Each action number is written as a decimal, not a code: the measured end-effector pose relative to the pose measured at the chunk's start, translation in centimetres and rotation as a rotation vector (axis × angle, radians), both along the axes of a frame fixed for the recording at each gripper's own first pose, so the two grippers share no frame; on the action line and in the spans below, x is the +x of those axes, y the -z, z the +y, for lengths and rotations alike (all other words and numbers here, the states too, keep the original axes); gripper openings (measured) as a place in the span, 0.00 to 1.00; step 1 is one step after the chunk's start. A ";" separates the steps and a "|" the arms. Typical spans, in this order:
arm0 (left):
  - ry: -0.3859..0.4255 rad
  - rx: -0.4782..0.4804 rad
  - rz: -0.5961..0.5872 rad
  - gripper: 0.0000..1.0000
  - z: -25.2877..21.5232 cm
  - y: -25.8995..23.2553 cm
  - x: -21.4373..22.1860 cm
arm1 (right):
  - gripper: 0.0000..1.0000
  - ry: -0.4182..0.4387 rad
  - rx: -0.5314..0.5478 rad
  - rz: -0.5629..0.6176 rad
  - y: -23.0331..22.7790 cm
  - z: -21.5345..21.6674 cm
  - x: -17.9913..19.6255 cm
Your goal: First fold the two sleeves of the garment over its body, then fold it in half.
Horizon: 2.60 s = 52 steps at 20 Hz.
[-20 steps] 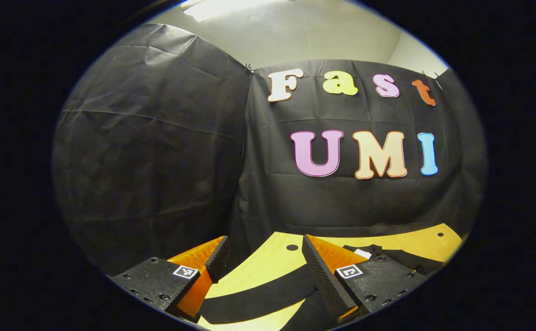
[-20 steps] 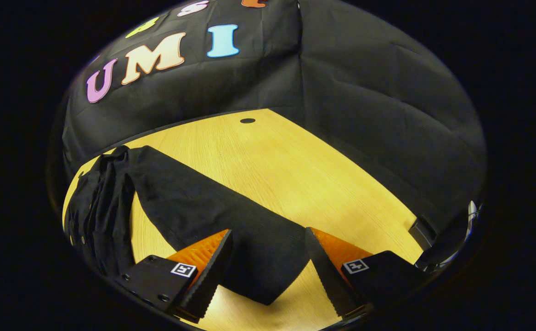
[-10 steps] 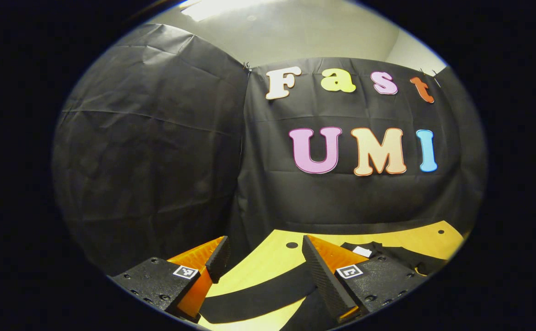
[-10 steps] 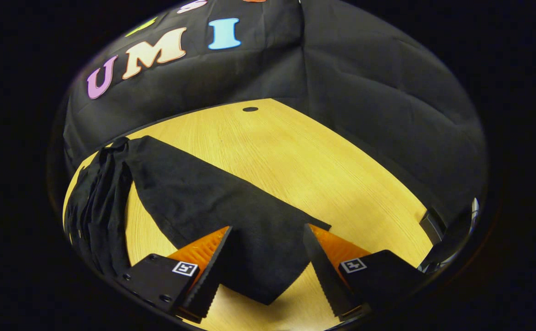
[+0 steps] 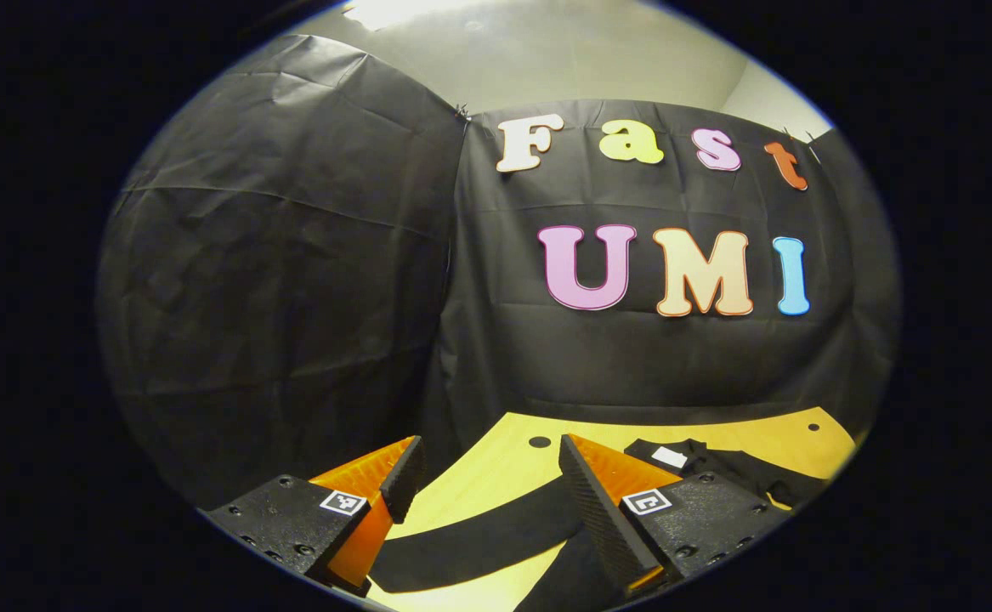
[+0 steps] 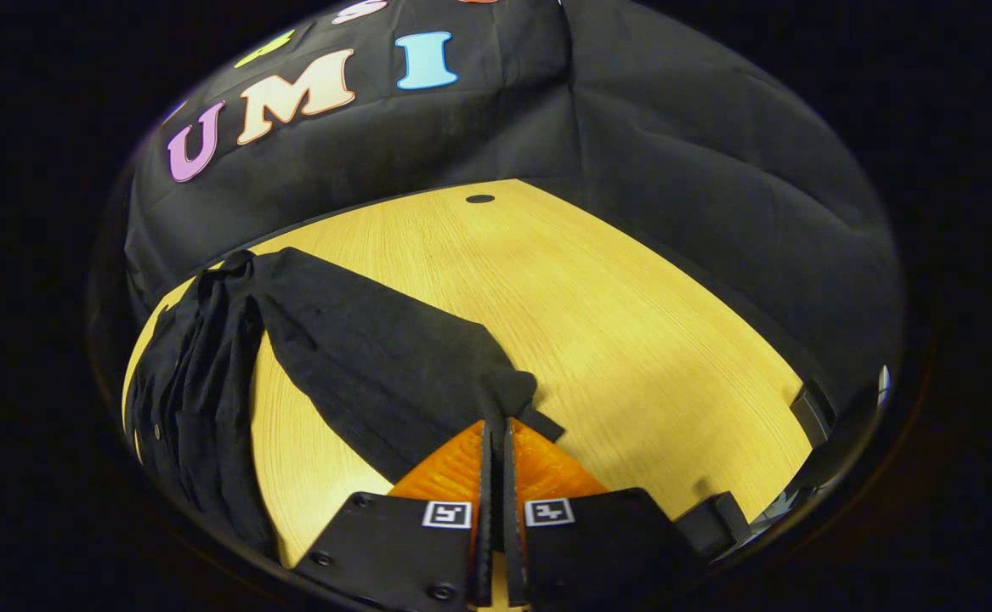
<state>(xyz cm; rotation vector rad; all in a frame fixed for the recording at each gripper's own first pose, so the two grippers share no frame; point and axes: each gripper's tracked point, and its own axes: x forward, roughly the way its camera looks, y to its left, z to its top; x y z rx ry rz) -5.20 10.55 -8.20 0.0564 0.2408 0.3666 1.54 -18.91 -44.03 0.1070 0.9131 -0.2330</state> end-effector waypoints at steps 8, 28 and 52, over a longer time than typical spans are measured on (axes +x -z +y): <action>-0.024 -0.059 0.030 0.92 1.1 2.4 -1.3 | 0.03 -0.012 -0.012 0.115 -0.4 0.2 0.2; -0.082 -0.046 0.126 0.92 6.9 5.7 -3.8 | 0.02 -0.333 -0.079 -0.259 -22.1 22.3 16.7; -0.130 -0.158 0.295 0.94 9.4 15.1 -7.2 | 0.02 -0.629 0.332 -0.183 -8.4 61.2 21.0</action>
